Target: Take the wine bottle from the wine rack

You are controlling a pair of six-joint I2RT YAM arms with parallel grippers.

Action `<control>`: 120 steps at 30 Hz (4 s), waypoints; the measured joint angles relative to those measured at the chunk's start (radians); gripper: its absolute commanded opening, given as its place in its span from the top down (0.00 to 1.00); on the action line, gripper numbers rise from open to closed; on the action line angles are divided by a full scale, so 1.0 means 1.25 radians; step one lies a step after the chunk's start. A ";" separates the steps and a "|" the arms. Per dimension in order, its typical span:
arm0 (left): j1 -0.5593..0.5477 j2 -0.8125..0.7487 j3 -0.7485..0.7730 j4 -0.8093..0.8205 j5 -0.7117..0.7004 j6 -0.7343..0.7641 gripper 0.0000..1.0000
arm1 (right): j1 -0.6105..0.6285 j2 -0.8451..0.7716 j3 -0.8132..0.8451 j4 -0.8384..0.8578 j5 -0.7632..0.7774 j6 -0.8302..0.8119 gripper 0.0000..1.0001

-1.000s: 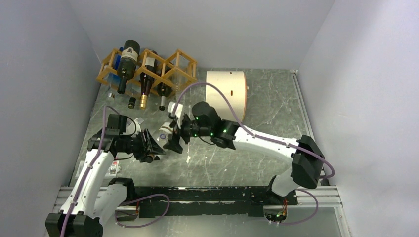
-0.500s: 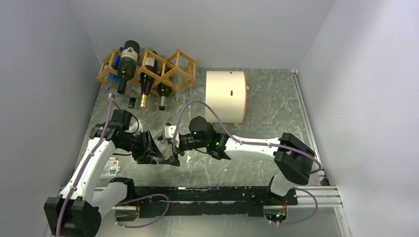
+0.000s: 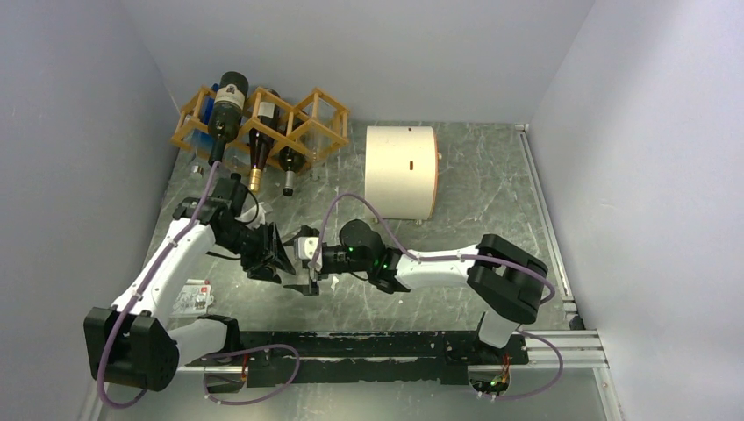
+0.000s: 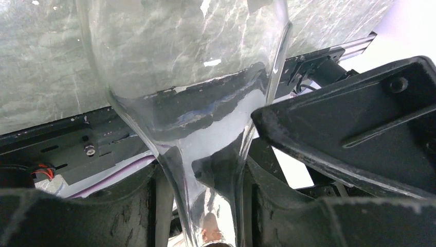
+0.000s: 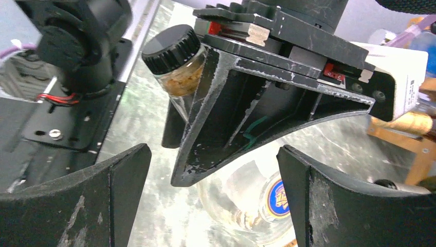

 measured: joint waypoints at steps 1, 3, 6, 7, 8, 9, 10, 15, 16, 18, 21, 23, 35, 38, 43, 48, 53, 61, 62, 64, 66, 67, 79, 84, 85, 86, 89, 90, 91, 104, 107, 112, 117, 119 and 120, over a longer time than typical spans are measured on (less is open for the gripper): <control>-0.002 0.006 0.005 -0.002 -0.001 0.003 0.92 | 0.000 0.004 0.000 0.004 0.015 -0.011 0.00; -0.005 0.019 0.015 -0.003 -0.005 0.010 0.91 | 0.001 0.013 0.000 0.013 0.039 -0.029 0.00; -0.007 0.030 0.021 -0.003 -0.005 0.018 0.82 | 0.001 0.037 0.013 0.024 0.067 -0.050 0.00; -0.009 0.030 0.021 -0.003 -0.007 0.024 0.78 | 0.001 0.046 0.020 0.024 0.074 -0.053 0.00; -0.010 0.030 0.021 -0.003 -0.012 0.031 0.76 | 0.001 0.054 0.023 0.029 0.076 -0.056 0.00; -0.010 0.030 0.022 -0.003 -0.017 0.037 0.74 | 0.001 0.060 0.024 0.038 0.081 -0.058 0.00; -0.010 0.030 0.025 -0.003 -0.023 0.040 0.74 | 0.002 0.062 0.024 0.044 0.085 -0.059 0.00; -0.013 0.028 0.035 -0.004 -0.049 0.047 0.72 | 0.003 0.090 0.007 0.129 0.102 -0.047 0.00; -0.013 0.028 0.035 -0.004 -0.052 0.048 0.70 | 0.004 0.097 0.003 0.151 0.107 -0.042 0.00; -0.013 0.028 0.035 -0.001 -0.055 0.050 0.65 | 0.005 0.105 -0.013 0.195 0.121 -0.036 0.00; -0.014 0.027 0.038 -0.005 -0.051 0.050 0.57 | 0.006 0.107 -0.029 0.221 0.148 -0.035 0.00; -0.016 0.027 0.048 -0.023 -0.039 0.048 0.53 | 0.003 0.110 -0.029 0.208 0.178 -0.041 0.01; -0.020 -0.018 0.090 -0.012 0.029 0.066 0.32 | -0.004 0.114 -0.025 0.221 0.218 -0.010 0.10; -0.021 -0.021 0.114 -0.010 0.051 0.067 0.30 | -0.006 0.116 -0.032 0.245 0.241 0.017 0.12; -0.025 -0.026 0.137 0.021 0.080 0.062 0.29 | -0.012 0.116 -0.071 0.317 0.270 0.068 0.17; -0.025 -0.031 0.137 0.070 0.084 0.046 0.28 | -0.021 0.115 -0.071 0.324 0.296 0.115 0.18; -0.025 -0.037 0.137 0.144 0.070 0.029 0.28 | -0.043 0.113 -0.058 0.309 0.312 0.173 0.18; -0.026 -0.038 0.146 0.245 0.000 0.031 0.14 | -0.088 0.113 -0.010 0.237 0.318 0.278 0.18; -0.026 -0.038 0.156 0.246 -0.015 0.037 0.14 | -0.092 0.113 -0.003 0.225 0.318 0.288 0.18; -0.026 -0.039 0.190 0.246 -0.042 0.047 0.13 | -0.099 0.113 0.012 0.201 0.319 0.304 0.18; -0.026 -0.045 0.230 0.251 -0.070 0.067 0.13 | -0.104 0.113 0.020 0.185 0.321 0.317 0.15; -0.026 -0.054 0.252 0.255 -0.087 0.079 0.12 | -0.105 0.113 0.024 0.178 0.324 0.322 0.14; -0.026 -0.234 0.345 0.321 -0.217 0.163 0.08 | -0.112 0.113 0.154 -0.065 0.391 0.353 0.03; -0.026 -0.290 0.320 0.325 -0.272 0.176 0.08 | -0.109 0.092 0.221 -0.182 0.414 0.369 0.03; -0.026 -0.296 0.315 0.323 -0.280 0.179 0.08 | -0.109 0.085 0.230 -0.200 0.419 0.374 0.03; -0.026 -0.299 0.313 0.323 -0.284 0.180 0.08 | -0.109 0.079 0.238 -0.213 0.424 0.377 0.03; -0.026 -0.301 0.306 0.320 -0.298 0.185 0.07 | -0.109 0.073 0.266 -0.241 0.433 0.387 0.06; -0.026 -0.304 0.304 0.319 -0.303 0.186 0.07 | -0.109 0.074 0.278 -0.255 0.437 0.390 0.09; -0.026 -0.308 0.302 0.316 -0.307 0.186 0.07 | -0.109 0.074 0.291 -0.268 0.442 0.395 0.12; -0.026 -0.351 0.303 0.291 -0.338 0.184 0.07 | -0.109 0.108 0.365 -0.317 0.467 0.425 0.38; -0.026 -0.350 0.303 0.289 -0.339 0.176 0.07 | -0.109 0.125 0.374 -0.329 0.470 0.423 0.45; -0.026 -0.348 0.304 0.289 -0.339 0.161 0.08 | -0.106 0.136 0.389 -0.349 0.461 0.420 0.62; -0.026 -0.338 0.315 0.287 -0.339 0.155 0.08 | -0.107 0.098 0.356 -0.356 0.471 0.419 0.94; -0.026 -0.330 0.322 0.287 -0.339 0.155 0.08 | -0.108 0.049 0.316 -0.377 0.476 0.428 1.00; -0.026 -0.325 0.326 0.287 -0.339 0.155 0.08 | -0.108 0.019 0.293 -0.398 0.480 0.432 1.00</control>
